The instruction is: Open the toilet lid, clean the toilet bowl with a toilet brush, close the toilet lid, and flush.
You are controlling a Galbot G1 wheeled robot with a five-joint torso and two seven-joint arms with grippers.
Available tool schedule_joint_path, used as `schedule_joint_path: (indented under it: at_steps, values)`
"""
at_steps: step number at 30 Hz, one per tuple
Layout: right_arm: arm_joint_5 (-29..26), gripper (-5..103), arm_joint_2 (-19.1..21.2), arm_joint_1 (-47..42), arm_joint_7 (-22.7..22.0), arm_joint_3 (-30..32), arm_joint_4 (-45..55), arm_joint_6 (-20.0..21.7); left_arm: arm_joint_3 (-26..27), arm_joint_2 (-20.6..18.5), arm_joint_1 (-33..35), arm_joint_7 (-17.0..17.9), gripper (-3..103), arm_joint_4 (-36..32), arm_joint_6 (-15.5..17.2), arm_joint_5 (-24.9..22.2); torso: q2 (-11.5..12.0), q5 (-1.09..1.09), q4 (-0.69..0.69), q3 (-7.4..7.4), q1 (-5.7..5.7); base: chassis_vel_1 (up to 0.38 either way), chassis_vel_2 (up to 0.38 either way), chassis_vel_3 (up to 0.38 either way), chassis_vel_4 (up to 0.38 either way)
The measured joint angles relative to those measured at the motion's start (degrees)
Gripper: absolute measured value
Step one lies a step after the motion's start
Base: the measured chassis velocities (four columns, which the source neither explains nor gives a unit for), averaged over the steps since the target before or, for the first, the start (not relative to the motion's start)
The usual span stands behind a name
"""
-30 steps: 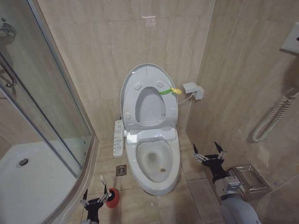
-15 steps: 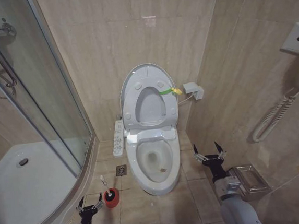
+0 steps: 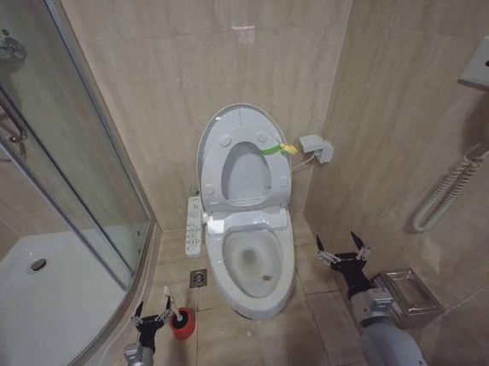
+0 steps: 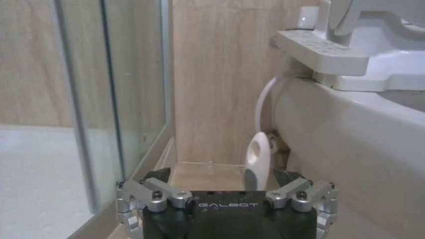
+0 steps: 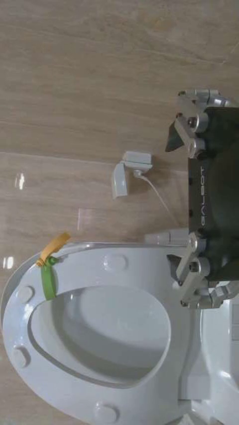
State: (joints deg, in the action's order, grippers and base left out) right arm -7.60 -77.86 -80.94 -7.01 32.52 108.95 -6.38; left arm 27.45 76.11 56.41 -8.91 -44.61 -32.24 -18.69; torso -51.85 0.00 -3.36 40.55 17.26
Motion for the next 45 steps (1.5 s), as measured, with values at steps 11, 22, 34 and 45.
schedule_joint_path:
  at_steps: [11,22,34,45]
  values:
    - [0.0,100,0.0,0.0,0.0,0.0,0.0,0.0,-0.5,0.4,-1.9,-1.1,100,2.8,-1.4,1.5,0.0,0.00,0.01,0.00,0.00,0.000,0.000,0.000,0.000]
    - [0.0,100,0.0,0.0,0.0,0.0,0.0,0.0,-0.5,-0.1,-4.7,-1.1,100,7.1,-2.9,4.4,0.0,0.00,0.01,0.00,0.00,0.000,0.000,0.000,0.000]
    - [0.0,100,0.0,0.0,0.0,0.0,0.0,0.0,-1.5,0.1,-7.7,-2.3,100,10.3,-3.7,5.8,0.0,0.00,0.01,0.00,0.00,0.000,0.000,0.000,0.000]
    - [0.0,100,0.0,0.0,0.0,0.0,0.0,0.0,-2.1,0.8,-8.4,-0.3,100,10.7,-3.5,6.8,0.0,0.00,0.01,0.00,0.00,0.000,0.000,0.000,0.000]
